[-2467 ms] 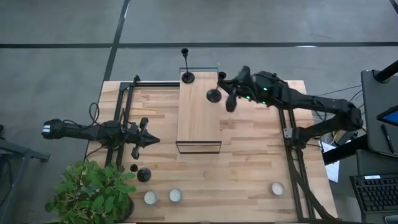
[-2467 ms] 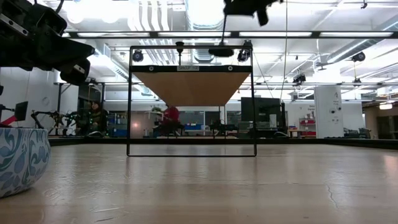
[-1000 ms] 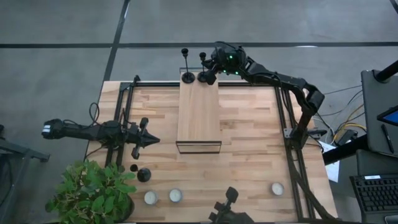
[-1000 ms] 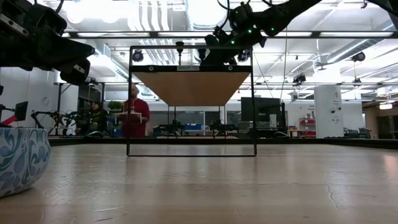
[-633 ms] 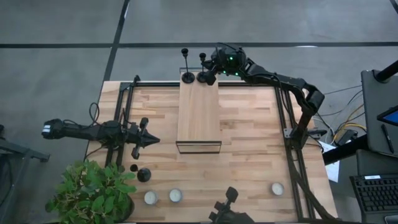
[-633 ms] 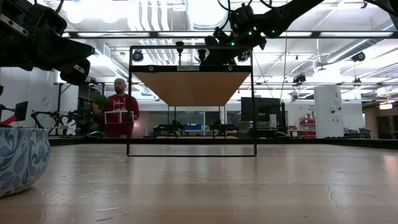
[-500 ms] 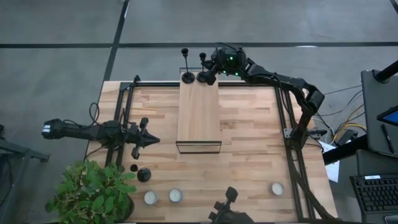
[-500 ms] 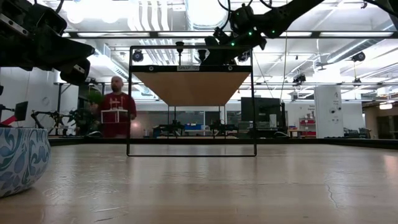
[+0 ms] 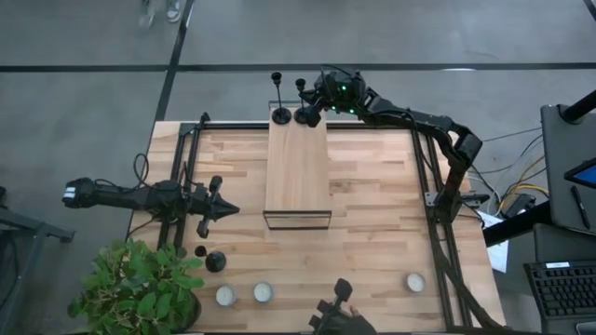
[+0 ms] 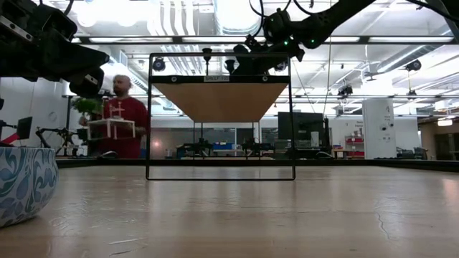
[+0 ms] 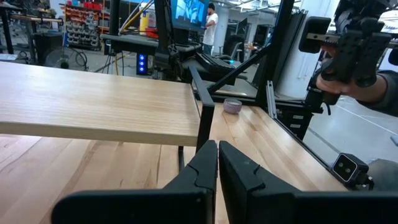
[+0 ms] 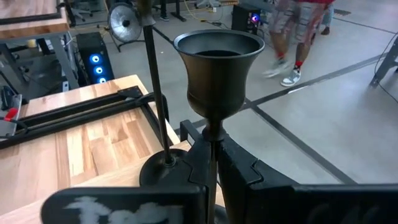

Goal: Pick & Place candle stick holders
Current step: Align the right black candle holder with the other black candle holder on the shelf, then put the pink scented candle on the shelf

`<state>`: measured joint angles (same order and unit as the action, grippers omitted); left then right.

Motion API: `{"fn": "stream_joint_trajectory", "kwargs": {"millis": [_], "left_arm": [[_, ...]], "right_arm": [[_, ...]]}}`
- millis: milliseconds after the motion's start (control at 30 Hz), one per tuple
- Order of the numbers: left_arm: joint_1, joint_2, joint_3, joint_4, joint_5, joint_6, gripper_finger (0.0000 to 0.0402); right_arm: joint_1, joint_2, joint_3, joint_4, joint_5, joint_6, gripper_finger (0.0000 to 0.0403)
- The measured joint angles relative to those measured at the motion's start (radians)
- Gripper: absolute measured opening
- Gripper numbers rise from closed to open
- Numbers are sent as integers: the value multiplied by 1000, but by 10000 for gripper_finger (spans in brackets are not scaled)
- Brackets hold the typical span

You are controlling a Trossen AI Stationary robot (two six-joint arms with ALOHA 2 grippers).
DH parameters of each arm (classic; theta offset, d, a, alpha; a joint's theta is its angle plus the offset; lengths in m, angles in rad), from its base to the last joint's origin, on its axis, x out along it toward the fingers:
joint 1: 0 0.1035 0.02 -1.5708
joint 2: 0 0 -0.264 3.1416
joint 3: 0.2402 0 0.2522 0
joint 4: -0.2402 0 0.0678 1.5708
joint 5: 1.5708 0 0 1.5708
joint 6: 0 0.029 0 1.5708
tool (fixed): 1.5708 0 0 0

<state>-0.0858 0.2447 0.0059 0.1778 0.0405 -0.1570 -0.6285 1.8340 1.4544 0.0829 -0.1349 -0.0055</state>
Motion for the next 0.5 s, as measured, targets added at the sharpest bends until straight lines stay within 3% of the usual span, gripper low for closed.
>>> {"fn": "stream_joint_trajectory", "kwargs": {"millis": [200, 500], "left_arm": [[0, 0, 0, 0, 0, 0, 14], [0, 0, 0, 0, 0, 0, 14]], "right_arm": [[0, -11, -2, -20, 0, 7, 28], [0, -13, -5, -131, 0, 8, 108]]}}
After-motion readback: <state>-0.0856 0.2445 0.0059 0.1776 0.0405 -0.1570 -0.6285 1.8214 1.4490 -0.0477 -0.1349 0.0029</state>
